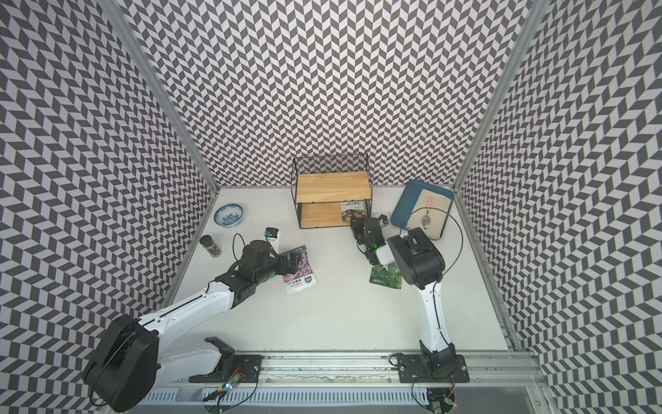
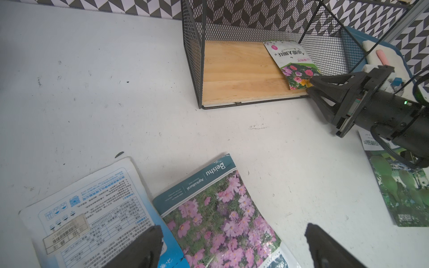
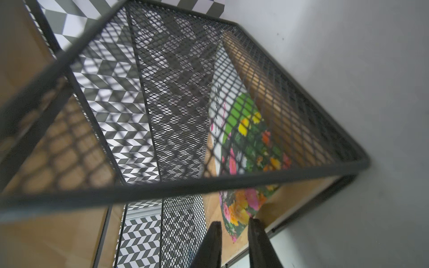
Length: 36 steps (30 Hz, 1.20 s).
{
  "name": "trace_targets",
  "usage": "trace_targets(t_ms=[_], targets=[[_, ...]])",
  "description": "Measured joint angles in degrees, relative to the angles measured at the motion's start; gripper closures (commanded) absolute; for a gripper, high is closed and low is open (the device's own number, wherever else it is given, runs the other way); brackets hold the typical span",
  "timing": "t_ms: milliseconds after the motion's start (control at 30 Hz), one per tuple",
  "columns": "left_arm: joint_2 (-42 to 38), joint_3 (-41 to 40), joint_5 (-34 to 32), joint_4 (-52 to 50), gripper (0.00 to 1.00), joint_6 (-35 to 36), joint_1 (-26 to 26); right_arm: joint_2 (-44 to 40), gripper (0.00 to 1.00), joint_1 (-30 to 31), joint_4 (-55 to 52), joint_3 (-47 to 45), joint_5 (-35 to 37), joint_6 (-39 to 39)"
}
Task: Take the seed bag off the shelf
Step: Pick up the seed packet from the shelf.
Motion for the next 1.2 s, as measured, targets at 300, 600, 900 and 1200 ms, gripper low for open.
trace_targets(t_ms=[300, 600, 900, 1200], targets=[[0.00, -0.17, 0.00, 0.00, 0.00, 0.00, 0.00, 0.55, 0.75, 0.07, -0.52, 1.29, 0.11, -0.17], [0.00, -0.17, 0.00, 0.00, 0.00, 0.02, 0.00, 0.76, 0.71, 0.37, 0.83, 1.36, 0.11, 0.04], [0.02, -0.20, 0.00, 0.02, 0.00, 0.02, 0.00, 0.85, 0.62, 0.63, 1.73, 1.42, 0.39, 0.00], [0.02, -0.26, 0.00, 0.02, 0.00, 0.02, 0.00, 1.60, 0.75, 0.72, 4.92, 1.55, 0.42, -0.20]])
